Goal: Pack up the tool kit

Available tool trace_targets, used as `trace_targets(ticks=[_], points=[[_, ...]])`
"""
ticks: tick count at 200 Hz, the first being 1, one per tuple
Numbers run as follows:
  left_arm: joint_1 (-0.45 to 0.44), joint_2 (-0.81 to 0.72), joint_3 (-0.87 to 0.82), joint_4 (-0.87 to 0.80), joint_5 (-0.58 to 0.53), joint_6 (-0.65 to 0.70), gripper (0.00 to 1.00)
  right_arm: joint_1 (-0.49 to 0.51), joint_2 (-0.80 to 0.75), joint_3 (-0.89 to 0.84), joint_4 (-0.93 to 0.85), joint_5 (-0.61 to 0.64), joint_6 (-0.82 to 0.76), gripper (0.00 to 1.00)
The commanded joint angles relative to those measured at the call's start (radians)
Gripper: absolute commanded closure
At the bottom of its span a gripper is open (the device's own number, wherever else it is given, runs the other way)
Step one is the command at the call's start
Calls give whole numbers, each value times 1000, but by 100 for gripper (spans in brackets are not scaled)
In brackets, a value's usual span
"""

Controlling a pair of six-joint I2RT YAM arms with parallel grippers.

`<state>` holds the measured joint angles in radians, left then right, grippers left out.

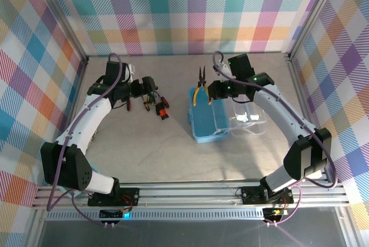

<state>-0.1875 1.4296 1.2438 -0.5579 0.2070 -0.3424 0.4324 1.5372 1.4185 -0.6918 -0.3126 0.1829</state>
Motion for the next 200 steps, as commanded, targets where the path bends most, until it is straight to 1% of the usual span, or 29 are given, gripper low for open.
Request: trace_targets(ticks=[1,26,67,90,127,167,188,200], points=[[6,26,-31,-75,-94,38,0,11,41,-36,-78,28,-47,100],[6,60,-47,-67,-113,39,0,29,81,-50,-38,81,-19,100],[6,105,-58,-58,-133,45,0,73,186,1,-11,163,7,100],[6,128,-63,-51,-126,46,0,101,233,16,-11,253,5,100],[6,150,-72,-33,-108,45,0,112,261,15,-2,301,4,100],[6,163,-67,-34,-107,49,0,117,272,33,-9,298,-7,100],[6,183,-55,-55,-155,60,0,120,244,41,3,257,-23,100],[6,202,-40,-73,-205,69,2,124,216,46,12,216,-46,89]])
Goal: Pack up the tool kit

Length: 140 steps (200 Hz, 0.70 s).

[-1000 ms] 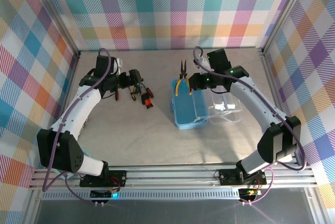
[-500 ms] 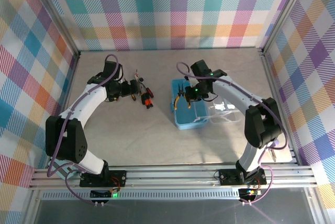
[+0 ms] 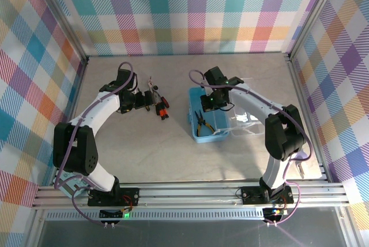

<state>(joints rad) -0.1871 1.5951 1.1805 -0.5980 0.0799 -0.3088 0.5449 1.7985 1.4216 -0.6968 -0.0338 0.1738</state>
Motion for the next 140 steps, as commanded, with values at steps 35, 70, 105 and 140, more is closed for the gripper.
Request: trace_targets(ticks=[35,70,105,140], points=[[8,118,89,-51,-183,57,10,15,-115,43,39,-141,-66,29],[49,230,219,-65,-238,90,21,20,-131,21,42,-150,-62,10],[108,406,419,-118,-325,120,36,21,-139,-11,65,-153,-46,8],[133,564,608,-170,-331,144,39,21,-146,-16,65,-146,-43,7]])
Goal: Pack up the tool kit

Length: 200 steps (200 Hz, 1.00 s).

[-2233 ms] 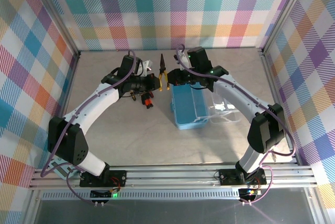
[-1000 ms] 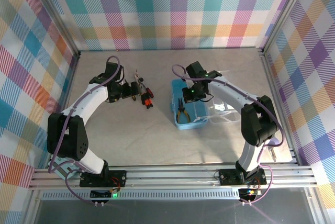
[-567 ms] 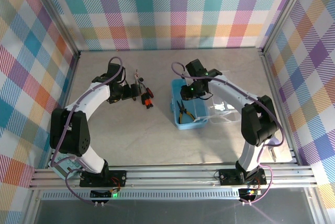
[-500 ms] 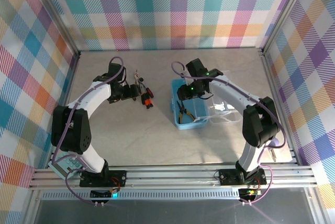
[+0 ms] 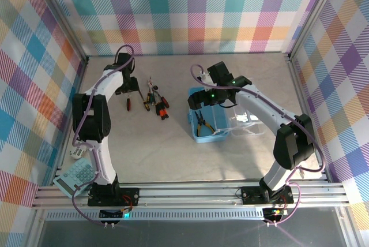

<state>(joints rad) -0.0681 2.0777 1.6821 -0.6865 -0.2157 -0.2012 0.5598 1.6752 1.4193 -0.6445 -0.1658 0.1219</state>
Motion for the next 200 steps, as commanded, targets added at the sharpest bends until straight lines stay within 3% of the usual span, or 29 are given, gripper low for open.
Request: trace_targets(ticks=[1,43,84,110,133,154,200], points=[[14,86,111,-82,-35,37,39,6,-22,-14,13,-14,9,7],[17,223,251,-92,42,63,40,6,-13,-13,12,-16,12,7],[17,284,287,-129,-12,63,45,6,-20,-21,13,-9,15,7],[17,319,304,-146,-50,76,59,6,-23,-25,8,-11,13,8],[17,321,291,-129,-52,86,85,6,-34,-37,8,-7,13,10],[19,312,279,-125,-42,87,100,6,-47,-45,5,1,13,10],[22,186,189,-111,0,89,100,6,-73,-49,-6,2,5,10]])
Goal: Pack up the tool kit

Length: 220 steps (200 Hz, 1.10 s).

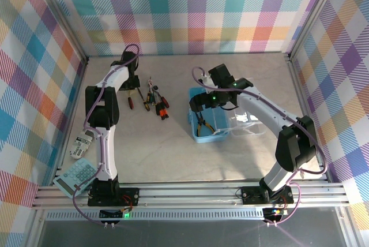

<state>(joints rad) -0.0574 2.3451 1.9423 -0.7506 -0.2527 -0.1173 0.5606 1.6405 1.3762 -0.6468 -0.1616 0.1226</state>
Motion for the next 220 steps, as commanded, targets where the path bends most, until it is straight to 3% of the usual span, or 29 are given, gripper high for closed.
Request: trace_targets(ticks=[1,43,77,108,147,173,220], points=[[12,-87,-76,-46,39,5,100,6,-38,-6,-4,-2,5,10],[15,-359,-216,-12,187,-20,100,5,-46,6,8,-57,-3,10],[-4,-577,-370,113,448,-118,100,18,-44,34,51,-159,1,7],[-74,-726,-531,341,682,-272,100,56,-8,79,155,-293,70,1],[-214,-796,-581,464,716,-372,100,109,73,151,280,-378,158,1],[-277,-796,-586,540,729,-409,100,127,109,187,306,-355,186,0],[-308,-809,-595,597,762,-447,100,134,122,174,298,-251,207,13]])
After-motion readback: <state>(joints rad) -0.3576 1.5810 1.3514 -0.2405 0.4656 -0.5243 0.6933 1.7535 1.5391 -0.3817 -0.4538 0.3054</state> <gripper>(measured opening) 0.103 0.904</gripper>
